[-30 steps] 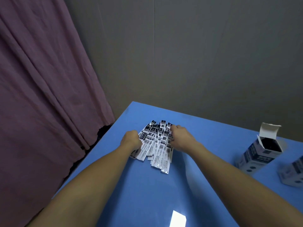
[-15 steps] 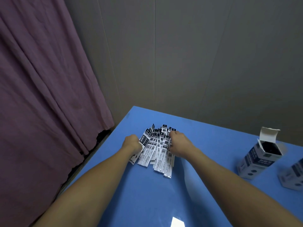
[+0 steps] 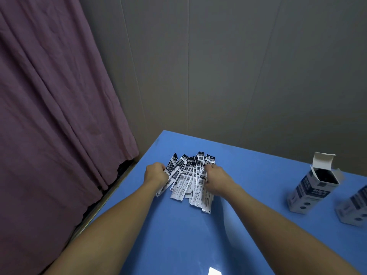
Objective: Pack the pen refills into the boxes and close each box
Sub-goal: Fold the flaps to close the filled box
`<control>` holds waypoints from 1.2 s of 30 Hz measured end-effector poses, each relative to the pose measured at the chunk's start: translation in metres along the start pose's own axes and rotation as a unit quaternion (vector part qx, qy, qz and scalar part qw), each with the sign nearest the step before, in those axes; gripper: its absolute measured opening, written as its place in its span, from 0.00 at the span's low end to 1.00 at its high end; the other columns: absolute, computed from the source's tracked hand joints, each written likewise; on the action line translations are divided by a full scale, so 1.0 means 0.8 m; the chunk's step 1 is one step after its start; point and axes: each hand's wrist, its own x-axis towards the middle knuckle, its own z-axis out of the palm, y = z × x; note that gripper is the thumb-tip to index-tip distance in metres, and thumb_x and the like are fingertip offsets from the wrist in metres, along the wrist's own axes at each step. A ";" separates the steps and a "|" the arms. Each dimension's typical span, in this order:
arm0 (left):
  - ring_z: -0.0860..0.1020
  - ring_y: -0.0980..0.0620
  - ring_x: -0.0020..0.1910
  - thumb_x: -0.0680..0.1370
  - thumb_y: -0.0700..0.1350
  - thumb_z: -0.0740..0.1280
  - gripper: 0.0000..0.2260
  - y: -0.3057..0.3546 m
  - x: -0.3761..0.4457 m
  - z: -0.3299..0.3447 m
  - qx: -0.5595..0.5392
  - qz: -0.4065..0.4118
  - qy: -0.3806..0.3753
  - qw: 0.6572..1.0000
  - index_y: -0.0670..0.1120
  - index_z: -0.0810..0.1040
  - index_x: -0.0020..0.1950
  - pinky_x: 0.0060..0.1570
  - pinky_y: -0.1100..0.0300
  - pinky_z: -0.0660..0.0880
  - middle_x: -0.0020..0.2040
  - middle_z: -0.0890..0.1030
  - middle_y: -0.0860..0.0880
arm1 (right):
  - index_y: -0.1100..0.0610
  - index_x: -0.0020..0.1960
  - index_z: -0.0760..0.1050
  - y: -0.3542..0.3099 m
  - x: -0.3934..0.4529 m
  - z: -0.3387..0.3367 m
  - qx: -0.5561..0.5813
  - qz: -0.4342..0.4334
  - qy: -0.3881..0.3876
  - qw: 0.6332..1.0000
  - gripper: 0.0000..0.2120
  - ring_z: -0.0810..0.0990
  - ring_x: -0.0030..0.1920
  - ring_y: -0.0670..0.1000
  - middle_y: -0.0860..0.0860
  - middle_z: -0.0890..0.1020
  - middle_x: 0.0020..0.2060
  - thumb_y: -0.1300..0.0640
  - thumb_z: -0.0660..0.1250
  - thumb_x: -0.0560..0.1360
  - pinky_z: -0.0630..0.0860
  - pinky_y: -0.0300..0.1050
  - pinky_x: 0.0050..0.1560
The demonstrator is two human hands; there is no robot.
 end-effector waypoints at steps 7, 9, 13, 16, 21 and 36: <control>0.81 0.43 0.47 0.73 0.33 0.66 0.17 0.006 -0.005 -0.023 -0.028 0.024 0.006 0.999 0.47 0.82 0.58 0.44 0.55 0.80 0.54 0.81 0.44 | 0.60 0.65 0.67 -0.001 -0.029 0.001 -0.013 0.017 0.003 1.000 0.18 0.72 0.61 0.57 0.57 0.73 0.61 0.62 0.63 0.76 0.75 0.52 0.56; 0.80 0.45 0.43 0.73 0.33 0.66 0.14 0.015 -0.013 -0.024 -0.026 0.049 -0.001 0.998 0.48 0.83 0.52 0.42 0.55 0.79 0.47 0.81 0.46 | 0.60 0.66 0.67 0.004 -0.045 -0.001 -0.012 0.033 0.002 0.999 0.19 0.72 0.63 0.58 0.57 0.73 0.62 0.61 0.63 0.76 0.74 0.52 0.58; 0.74 0.49 0.35 0.72 0.33 0.67 0.12 0.040 -0.032 -0.018 -0.008 0.115 -0.028 0.993 0.49 0.74 0.35 0.35 0.60 0.69 0.35 0.76 0.49 | 0.61 0.68 0.65 0.018 -0.090 -0.008 -0.011 0.077 0.001 0.997 0.21 0.70 0.65 0.60 0.59 0.71 0.64 0.60 0.63 0.76 0.73 0.53 0.62; 0.71 0.52 0.32 0.73 0.33 0.67 0.12 0.054 -0.046 -0.009 -0.011 0.154 -0.049 0.987 0.48 0.72 0.34 0.31 0.60 0.65 0.33 0.73 0.50 | 0.62 0.69 0.65 0.033 -0.130 -0.008 -0.020 0.122 -0.003 0.992 0.22 0.70 0.66 0.60 0.59 0.70 0.65 0.60 0.63 0.76 0.73 0.52 0.60; 0.75 0.49 0.38 0.73 0.35 0.68 0.08 0.073 -0.082 0.012 -0.026 0.204 -0.070 0.976 0.48 0.77 0.44 0.36 0.62 0.68 0.41 0.79 0.47 | 0.61 0.66 0.66 0.064 -0.197 -0.005 -0.020 0.194 0.010 0.981 0.21 0.71 0.64 0.60 0.59 0.71 0.63 0.61 0.64 0.75 0.74 0.53 0.58; 0.77 0.46 0.42 0.73 0.36 0.71 0.07 0.163 -0.185 0.043 -0.079 0.219 -0.093 0.968 0.46 0.78 0.41 0.44 0.58 0.73 0.41 0.81 0.46 | 0.59 0.66 0.68 0.173 -0.320 -0.023 0.046 0.277 0.060 0.958 0.19 0.71 0.63 0.57 0.56 0.72 0.63 0.57 0.63 0.76 0.74 0.52 0.62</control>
